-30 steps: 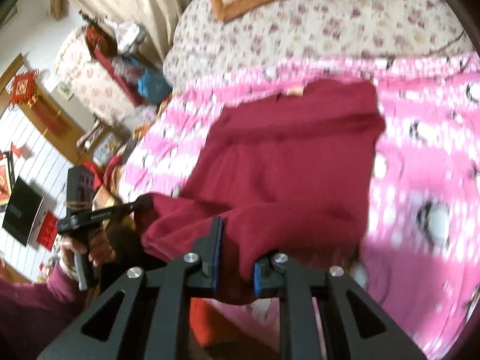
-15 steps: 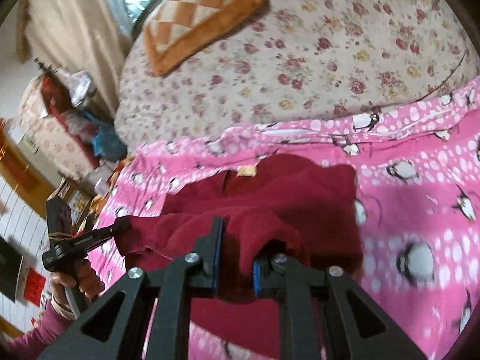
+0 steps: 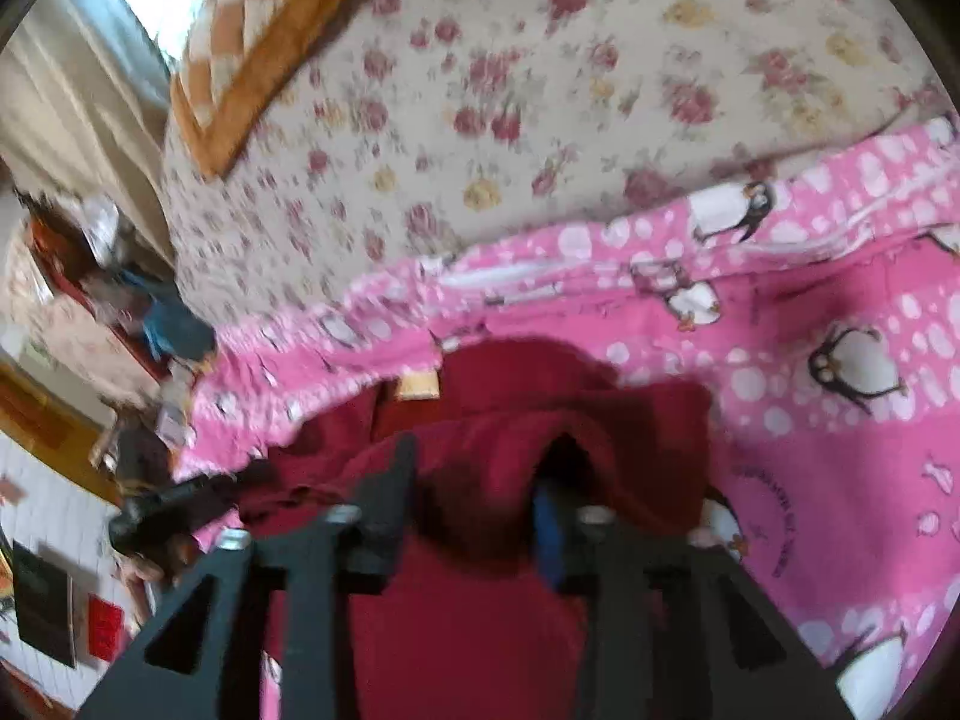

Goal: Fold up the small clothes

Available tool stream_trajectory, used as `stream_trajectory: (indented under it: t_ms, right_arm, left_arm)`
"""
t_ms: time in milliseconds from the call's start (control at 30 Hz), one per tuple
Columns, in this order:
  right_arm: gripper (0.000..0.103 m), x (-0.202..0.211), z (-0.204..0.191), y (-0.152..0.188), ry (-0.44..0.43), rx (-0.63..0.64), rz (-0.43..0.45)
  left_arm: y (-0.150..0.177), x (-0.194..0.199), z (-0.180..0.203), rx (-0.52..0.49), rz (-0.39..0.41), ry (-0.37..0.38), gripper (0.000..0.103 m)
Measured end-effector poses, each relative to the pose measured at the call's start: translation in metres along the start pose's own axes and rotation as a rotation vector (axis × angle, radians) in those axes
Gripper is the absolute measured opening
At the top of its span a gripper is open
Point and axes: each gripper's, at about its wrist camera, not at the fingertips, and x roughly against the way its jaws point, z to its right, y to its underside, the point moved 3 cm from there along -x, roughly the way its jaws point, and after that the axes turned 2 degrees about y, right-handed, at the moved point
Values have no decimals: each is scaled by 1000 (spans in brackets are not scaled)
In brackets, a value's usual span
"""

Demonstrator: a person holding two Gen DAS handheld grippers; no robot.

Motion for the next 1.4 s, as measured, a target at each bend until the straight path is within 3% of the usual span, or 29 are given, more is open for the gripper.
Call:
stream_trajectory:
  t_ms: [33,67,133,167,300,400,467,533,633,700,733,933,1100,1200,1300,1367,1400]
  right_arm:
    - [66,9,0,-1,16,1,38]
    - [66,21,-1,-3,19,3,79]
    - [66,41,-4,-1,-28,0,100]
    - [66,45,-8,1,-51,12,95]
    - [66,35,-43,22,-35,180,9]
    - [66,2,-52,24,70,261,-42]
    - [66,-18,-43,14,129,234,-30]
    - [65,-35,-22,-2,245,173,-4]
    - [65,-57,18,-15,401,81,2]
    - [65,-64,39,-13,351,-34,-44]
    - [65,-57,38,-13,335,-40,-23]
    - [70,17,-5,16,231,91,27]
    - [72,57,-12,74,245,172,-35]
    - [72,66,-4,104,277,184,-58]
    - [72,64,5,118,282,163,-75]
    - [64,57,7,126,262,159,-93]
    - [37,51,5,126,267,178,-101]
  left_arm:
    - [-1,6,1,-12,15,-2,13]
    - [-2,14,2,-19,40,-8,28]
    - [-5,28,2,-12,82,-2,42]
    - [-5,34,2,-9,97,6,43]
    - [0,36,8,-33,96,-14,44]
    - [6,7,11,-58,34,-118,44]
    - [9,-10,4,-41,8,-174,43]
    - [13,-28,-6,-36,-20,-222,43]
    - [18,-32,-5,-101,9,-243,43]
    - [19,-26,-1,-122,-4,-244,43]
    - [20,-22,0,-125,-10,-232,43]
    - [44,42,3,-203,41,-124,43]
    - [95,73,4,-280,-29,-30,43]
    - [120,67,2,-326,-93,-43,43]
    - [130,56,0,-371,-108,-74,40]
    - [130,45,-2,-373,-126,-58,9]
    - [128,43,-2,-364,-131,-46,5]
